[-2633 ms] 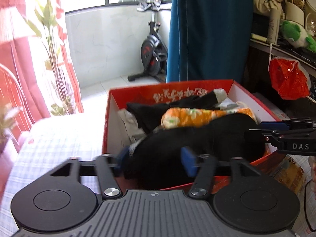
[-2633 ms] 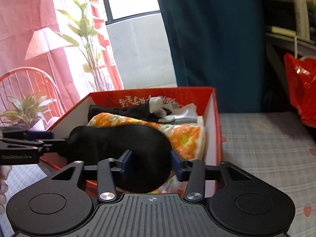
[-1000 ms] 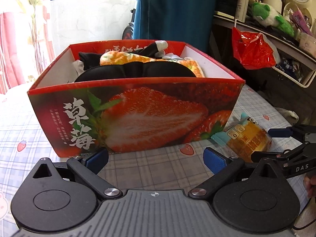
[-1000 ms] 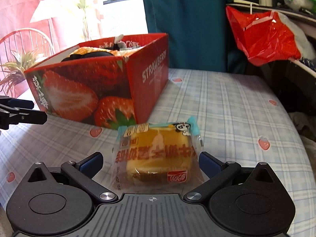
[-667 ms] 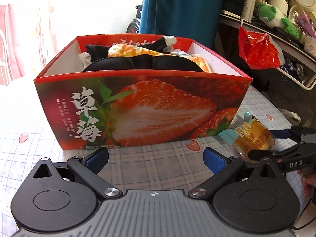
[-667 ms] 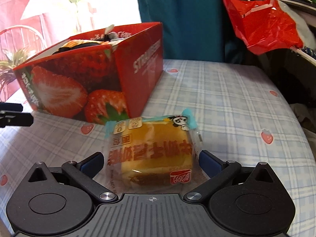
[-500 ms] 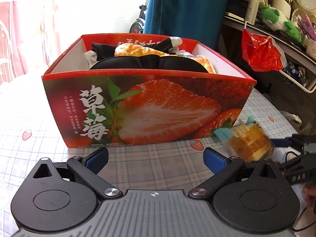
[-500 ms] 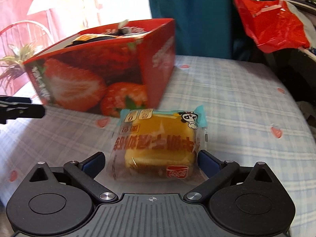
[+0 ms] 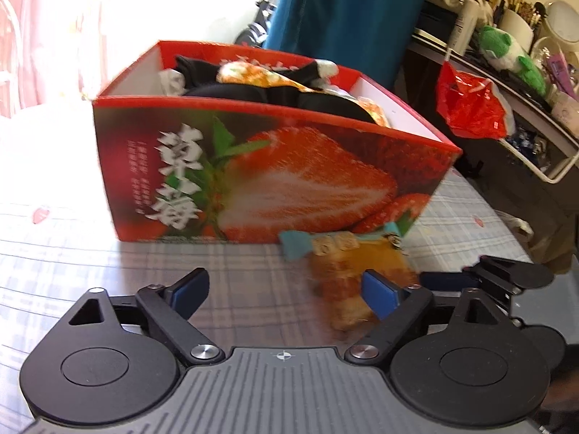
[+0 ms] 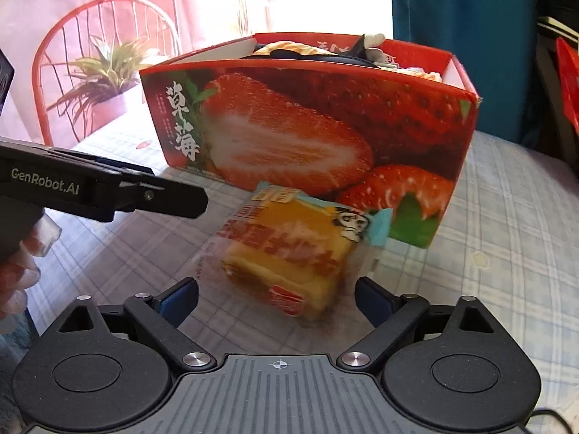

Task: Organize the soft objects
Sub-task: 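Move the left tool to the wrapped bread roll and close on it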

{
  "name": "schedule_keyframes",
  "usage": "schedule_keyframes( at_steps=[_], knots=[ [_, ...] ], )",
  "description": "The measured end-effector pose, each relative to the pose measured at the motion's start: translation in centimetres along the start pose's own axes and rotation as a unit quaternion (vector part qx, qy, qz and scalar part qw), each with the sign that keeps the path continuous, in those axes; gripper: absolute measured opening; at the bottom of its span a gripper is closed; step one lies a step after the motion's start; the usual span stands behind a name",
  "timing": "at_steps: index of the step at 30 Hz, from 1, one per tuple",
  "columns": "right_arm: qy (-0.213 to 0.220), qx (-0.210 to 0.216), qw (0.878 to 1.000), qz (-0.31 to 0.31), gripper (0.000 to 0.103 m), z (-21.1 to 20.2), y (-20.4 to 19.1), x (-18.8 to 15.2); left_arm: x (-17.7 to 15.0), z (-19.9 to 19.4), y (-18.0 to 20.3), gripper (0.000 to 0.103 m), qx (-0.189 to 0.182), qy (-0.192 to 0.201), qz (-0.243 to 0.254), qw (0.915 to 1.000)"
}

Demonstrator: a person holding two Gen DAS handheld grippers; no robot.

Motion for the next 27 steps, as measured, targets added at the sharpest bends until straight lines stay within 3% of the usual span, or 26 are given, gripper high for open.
schedule_keyframes(
  at_steps=[2, 5, 10, 13, 16, 27],
  knots=[
    [-0.001, -0.011, 1.000, 0.008, 0.089, 0.0, 1.0, -0.1, -0.2, 0.8, 0.4, 0.086, -0.015, -0.010, -0.002, 0.9998],
    [-0.003, -0.007, 1.000, 0.024, 0.080, 0.5, 2.1, -0.3, -0.5, 2.5, 0.7, 0.080, -0.033, -0.024, -0.012, 0.9991],
    [0.005, 0.026, 0.999, 0.025, 0.068, 1.3, 1.5, -0.4, -0.9, 4.7, 1.1, 0.079, -0.073, -0.027, -0.052, 0.9957],
    [0.017, 0.027, 0.999, 0.025, 0.062, 1.5, 0.7, -0.1, -0.9, 5.3, 1.2, 0.079, -0.077, -0.019, -0.056, 0.9953],
    [0.026, 0.035, 0.998, 0.035, 0.055, 1.3, 0.0, -0.1, -0.9, 4.8, 1.4, 0.070, -0.082, -0.010, -0.058, 0.9949],
    [0.060, 0.045, 0.997, 0.003, 0.052, -1.6, -1.6, 1.4, 0.3, 0.4, 2.4, 0.068, -0.080, 0.018, -0.044, 0.9957]
  ],
)
Point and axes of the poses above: each gripper's, at about its wrist camera, not at the fingertips, and z roughly the way its jaws point, y to its right, x to its top, the point moved 10 cm from there along z, roughly the way its jaws point, and after that the axes turned 13 degrees about -x, right-handed, at the moved point
